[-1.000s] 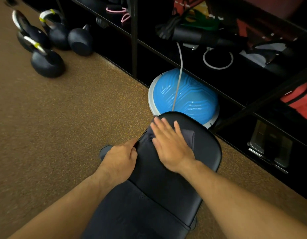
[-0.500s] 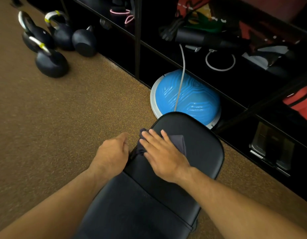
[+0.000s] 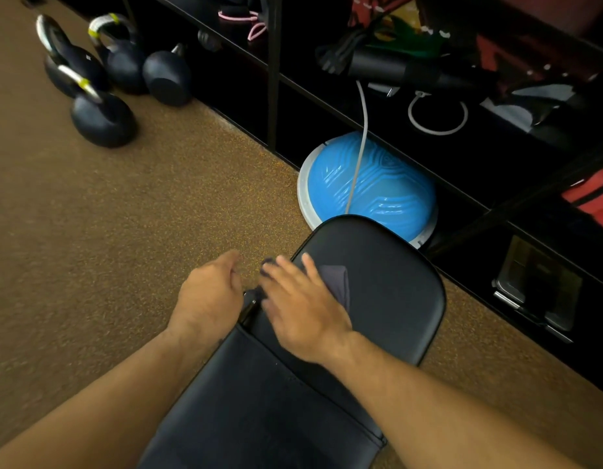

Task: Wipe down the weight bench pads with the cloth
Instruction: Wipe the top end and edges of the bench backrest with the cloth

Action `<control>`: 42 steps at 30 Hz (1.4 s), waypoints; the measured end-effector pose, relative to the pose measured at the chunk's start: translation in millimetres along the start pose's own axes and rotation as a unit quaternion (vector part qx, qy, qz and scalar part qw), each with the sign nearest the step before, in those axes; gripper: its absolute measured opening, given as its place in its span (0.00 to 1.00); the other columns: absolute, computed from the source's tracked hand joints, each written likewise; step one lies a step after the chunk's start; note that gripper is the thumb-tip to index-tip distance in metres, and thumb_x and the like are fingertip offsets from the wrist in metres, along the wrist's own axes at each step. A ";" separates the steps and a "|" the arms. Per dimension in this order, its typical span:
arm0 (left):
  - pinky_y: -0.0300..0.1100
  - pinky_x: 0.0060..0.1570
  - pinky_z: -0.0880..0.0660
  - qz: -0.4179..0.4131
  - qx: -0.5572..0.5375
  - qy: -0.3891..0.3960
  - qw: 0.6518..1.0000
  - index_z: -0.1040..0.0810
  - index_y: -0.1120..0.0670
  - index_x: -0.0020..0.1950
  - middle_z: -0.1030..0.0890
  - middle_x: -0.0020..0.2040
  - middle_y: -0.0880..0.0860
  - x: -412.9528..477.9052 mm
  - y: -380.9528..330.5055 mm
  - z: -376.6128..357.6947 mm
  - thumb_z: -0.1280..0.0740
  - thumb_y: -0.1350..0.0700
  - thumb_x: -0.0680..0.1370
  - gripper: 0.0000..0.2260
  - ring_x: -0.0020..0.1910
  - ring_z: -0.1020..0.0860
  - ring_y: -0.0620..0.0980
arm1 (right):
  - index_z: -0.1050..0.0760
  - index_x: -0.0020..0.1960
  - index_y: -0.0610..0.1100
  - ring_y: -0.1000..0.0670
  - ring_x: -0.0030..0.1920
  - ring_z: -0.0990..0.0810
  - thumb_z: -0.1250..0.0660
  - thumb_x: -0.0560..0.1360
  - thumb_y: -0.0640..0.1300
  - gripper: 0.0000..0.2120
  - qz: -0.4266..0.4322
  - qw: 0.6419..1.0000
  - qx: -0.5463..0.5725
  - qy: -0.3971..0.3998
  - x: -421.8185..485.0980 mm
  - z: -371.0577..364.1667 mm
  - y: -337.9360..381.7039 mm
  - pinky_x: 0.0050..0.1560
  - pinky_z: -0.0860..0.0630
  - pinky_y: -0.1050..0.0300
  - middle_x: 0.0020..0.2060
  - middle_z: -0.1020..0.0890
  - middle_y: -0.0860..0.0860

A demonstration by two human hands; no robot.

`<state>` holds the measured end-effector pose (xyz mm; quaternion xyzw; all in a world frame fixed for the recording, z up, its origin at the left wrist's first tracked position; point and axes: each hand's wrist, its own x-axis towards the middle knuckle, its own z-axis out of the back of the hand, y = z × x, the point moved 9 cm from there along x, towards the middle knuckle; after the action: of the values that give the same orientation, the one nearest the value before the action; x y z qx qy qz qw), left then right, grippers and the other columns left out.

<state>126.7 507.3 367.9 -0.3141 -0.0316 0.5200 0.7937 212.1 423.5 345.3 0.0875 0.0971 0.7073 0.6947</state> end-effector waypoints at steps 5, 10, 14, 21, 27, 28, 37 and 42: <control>0.47 0.58 0.26 -0.007 0.008 0.002 1.000 0.29 0.55 0.71 0.20 0.61 0.57 -0.1 -1.3 -0.3 0.45 0.59 0.82 0.18 0.59 0.22 0.57 | 0.30 0.71 0.43 0.46 0.75 0.38 0.46 0.81 0.50 0.21 0.097 0.995 0.011 0.030 -4.7 -1.9 4.0 0.76 0.58 0.42 0.71 0.29 0.48; 0.49 0.59 0.26 -0.013 0.004 0.009 1.000 0.29 0.53 0.71 0.20 0.61 0.56 -6.9 4.6 -3.0 0.45 0.58 0.82 0.18 0.59 0.22 0.57 | 0.35 0.74 0.46 0.50 0.78 0.49 0.49 0.84 0.50 0.21 -0.026 1.000 0.001 -0.002 11.9 12.0 -38.0 0.74 0.68 0.45 0.76 0.38 0.50; 0.50 0.59 0.26 0.011 0.004 0.003 1.000 0.27 0.55 0.69 0.19 0.59 0.57 -9.4 12.6 0.3 0.45 0.59 0.82 0.17 0.58 0.22 0.59 | 0.33 0.73 0.44 0.48 0.78 0.48 0.48 0.83 0.50 0.21 -0.002 1.000 -0.003 -0.002 3.7 4.0 -7.8 0.74 0.65 0.43 0.76 0.36 0.49; 0.50 0.61 0.26 0.021 -0.003 0.027 0.999 0.28 0.55 0.70 0.20 0.60 0.58 -10.5 3.1 -5.8 0.45 0.59 0.81 0.17 0.60 0.22 0.58 | 0.32 0.73 0.45 0.47 0.78 0.47 0.45 0.82 0.49 0.21 0.131 0.990 0.010 0.048 -33.9 -10.5 24.5 0.75 0.62 0.44 0.76 0.36 0.50; 0.52 0.57 0.25 0.035 -0.023 0.076 0.996 0.25 0.57 0.62 0.18 0.55 0.58 -18.9 -4.0 -27.1 0.46 0.58 0.81 0.14 0.54 0.21 0.60 | 0.30 0.71 0.46 0.46 0.77 0.44 0.43 0.82 0.50 0.20 0.164 0.985 -0.020 0.057 -91.7 -8.9 1.8 0.76 0.53 0.42 0.75 0.34 0.50; 0.51 0.57 0.25 0.040 -0.033 0.080 0.995 0.25 0.57 0.61 0.18 0.55 0.57 -19.6 -2.8 -29.4 0.46 0.58 0.81 0.13 0.54 0.21 0.60 | 0.29 0.71 0.46 0.45 0.77 0.43 0.42 0.82 0.50 0.20 0.168 0.984 -0.029 0.050 -97.4 -6.6 -1.4 0.75 0.52 0.42 0.74 0.33 0.50; 0.45 0.58 0.28 0.035 -0.040 0.089 0.995 0.24 0.54 0.64 0.19 0.59 0.55 -28.8 -7.6 -29.3 0.45 0.57 0.82 0.14 0.57 0.22 0.56 | 0.44 0.78 0.51 0.48 0.78 0.58 0.52 0.83 0.54 0.24 -0.071 0.996 -0.043 0.043 -37.2 4.9 -47.1 0.75 0.63 0.39 0.79 0.51 0.52; 0.48 0.60 0.26 0.025 -0.009 0.074 0.997 0.24 0.50 0.67 0.19 0.60 0.55 -25.9 -5.9 -31.6 0.44 0.56 0.81 0.17 0.58 0.22 0.57 | 0.41 0.77 0.45 0.45 0.79 0.54 0.49 0.83 0.51 0.24 -0.031 0.998 -0.037 0.035 -34.4 -4.9 -15.9 0.75 0.61 0.41 0.79 0.47 0.49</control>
<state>131.6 469.1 352.8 -0.3592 0.0308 0.5147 0.7779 226.9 389.3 336.9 0.0336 0.0978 0.6915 0.7150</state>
